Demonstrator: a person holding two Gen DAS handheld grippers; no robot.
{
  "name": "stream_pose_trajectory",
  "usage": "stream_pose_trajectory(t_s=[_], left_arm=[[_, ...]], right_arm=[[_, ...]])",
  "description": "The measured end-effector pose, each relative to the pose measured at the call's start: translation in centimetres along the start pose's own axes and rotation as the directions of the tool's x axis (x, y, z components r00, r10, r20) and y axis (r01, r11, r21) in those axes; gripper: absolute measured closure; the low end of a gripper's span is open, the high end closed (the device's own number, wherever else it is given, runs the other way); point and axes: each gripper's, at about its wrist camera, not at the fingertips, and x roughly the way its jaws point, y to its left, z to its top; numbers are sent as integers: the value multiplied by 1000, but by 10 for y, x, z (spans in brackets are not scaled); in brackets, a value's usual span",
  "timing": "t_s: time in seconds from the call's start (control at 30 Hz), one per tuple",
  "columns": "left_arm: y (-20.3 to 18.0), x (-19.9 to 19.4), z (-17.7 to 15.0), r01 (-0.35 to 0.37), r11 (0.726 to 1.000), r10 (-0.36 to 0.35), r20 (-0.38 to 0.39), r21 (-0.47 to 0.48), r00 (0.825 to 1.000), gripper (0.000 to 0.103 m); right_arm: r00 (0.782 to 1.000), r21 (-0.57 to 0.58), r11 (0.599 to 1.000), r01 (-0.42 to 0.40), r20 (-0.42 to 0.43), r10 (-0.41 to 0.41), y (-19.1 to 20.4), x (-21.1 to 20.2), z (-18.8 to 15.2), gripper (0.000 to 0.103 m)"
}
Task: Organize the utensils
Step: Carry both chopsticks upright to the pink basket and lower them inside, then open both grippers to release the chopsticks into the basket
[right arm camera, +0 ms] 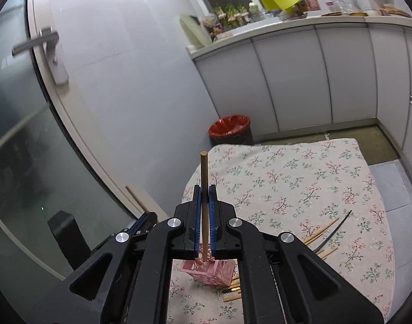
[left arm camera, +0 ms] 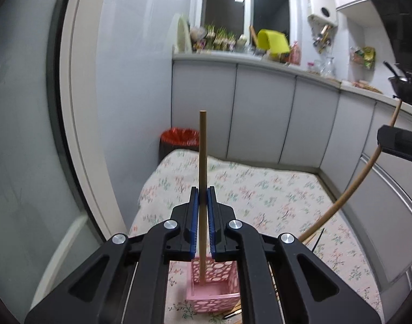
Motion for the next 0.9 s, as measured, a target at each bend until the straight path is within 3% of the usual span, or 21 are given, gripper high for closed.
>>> stream_pose_trajectory(t_s=[0.23,0.47,0.77,0.9], left_arm=[[9,28,-14,9,1000,-10,-104,-11,995,96],[18,38,-20,34,998,-42,-157,-56,987,96],[18,49,-31,27,998,-41,-256,-59,966,90],[19,54,-35,20,998,-39,-310,-63,950,90]], right_arm=[[993,-42,997,59,-102,-63,5,51,-20,99],[985,-46,997,68,-159,-74,0,72,-31,98],[982,-28,998,59,-178,-63,-6,74,-35,86],[983,-22,998,53,-174,-56,-8,70,-34,73]])
